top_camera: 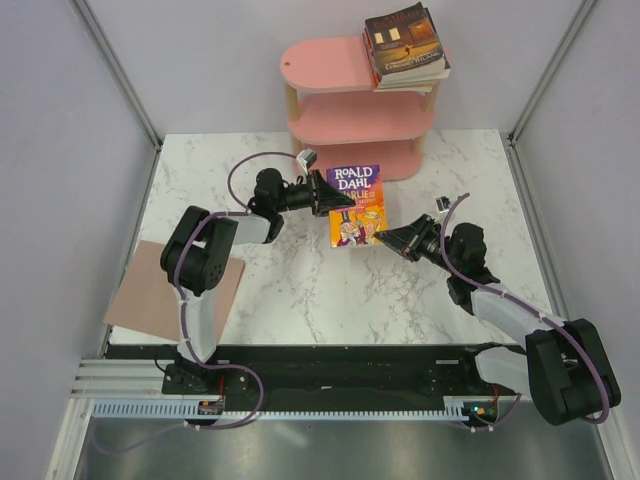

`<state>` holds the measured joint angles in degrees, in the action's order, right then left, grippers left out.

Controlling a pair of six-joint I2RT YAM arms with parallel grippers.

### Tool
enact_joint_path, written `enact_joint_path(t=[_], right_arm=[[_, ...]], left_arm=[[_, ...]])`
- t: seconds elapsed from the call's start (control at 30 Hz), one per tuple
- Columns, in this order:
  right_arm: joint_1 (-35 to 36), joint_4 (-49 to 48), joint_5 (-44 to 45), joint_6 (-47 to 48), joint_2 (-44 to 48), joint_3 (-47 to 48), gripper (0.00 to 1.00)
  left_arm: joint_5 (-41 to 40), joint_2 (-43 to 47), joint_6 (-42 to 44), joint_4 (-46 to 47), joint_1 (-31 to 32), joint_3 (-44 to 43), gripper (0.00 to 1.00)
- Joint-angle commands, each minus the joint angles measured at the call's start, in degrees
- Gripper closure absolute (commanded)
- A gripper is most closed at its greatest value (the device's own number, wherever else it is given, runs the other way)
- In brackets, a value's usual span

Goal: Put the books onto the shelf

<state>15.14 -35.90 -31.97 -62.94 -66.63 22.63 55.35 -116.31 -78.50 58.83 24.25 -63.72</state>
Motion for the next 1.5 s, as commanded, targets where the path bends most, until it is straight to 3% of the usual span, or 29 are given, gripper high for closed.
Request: enact_joint_path(t=[0.0,0.17,0.37,0.5,0.83,1.13,1.33,1.47], right_arm=[[0.33,-6.56,-1.43,-0.7,2.81,0.57,1.0],[0.33,9.59,-0.91,7.79,7.56,8.36,1.0],[0.33,28.94,-2.31,18.02,8.54,23.21,1.0],[0.33,34.4,-4.5,22.76,5.13,33.77,1.0],[-0.72,40.82,-12.67,22.96,-13.34,70.83,1.0],[-12.57,40.73,-18.48,13.11,-32.14,99.06,0.99],[-18.03,39.42,-21.91,5.29,-43.66,110.15,0.99],[-19.09,36.61,-23.05,0.72,-49.37,111.58,0.99]], left_arm=[[-0.42,-0.76,-1.92,4.28,0.71,-1.93,0.91],[0.37,1.08,0.53,2.53,-2.09,0.0,0.62],[0.36,8.28,4.67,-3.09,-13.43,6.06,0.34],[3.27,10.57,8.27,-9.07,-17.48,6.68,0.3],[4.5,13.83,16.18,-12.51,-16.87,16.52,0.26],[5.38,17.87,21.46,-15.15,-15.81,24.52,0.25],[5.56,18.49,21.98,-15.32,-14.94,25.66,0.25],[5.47,19.19,22.86,-15.94,-14.67,26.28,0.25]])
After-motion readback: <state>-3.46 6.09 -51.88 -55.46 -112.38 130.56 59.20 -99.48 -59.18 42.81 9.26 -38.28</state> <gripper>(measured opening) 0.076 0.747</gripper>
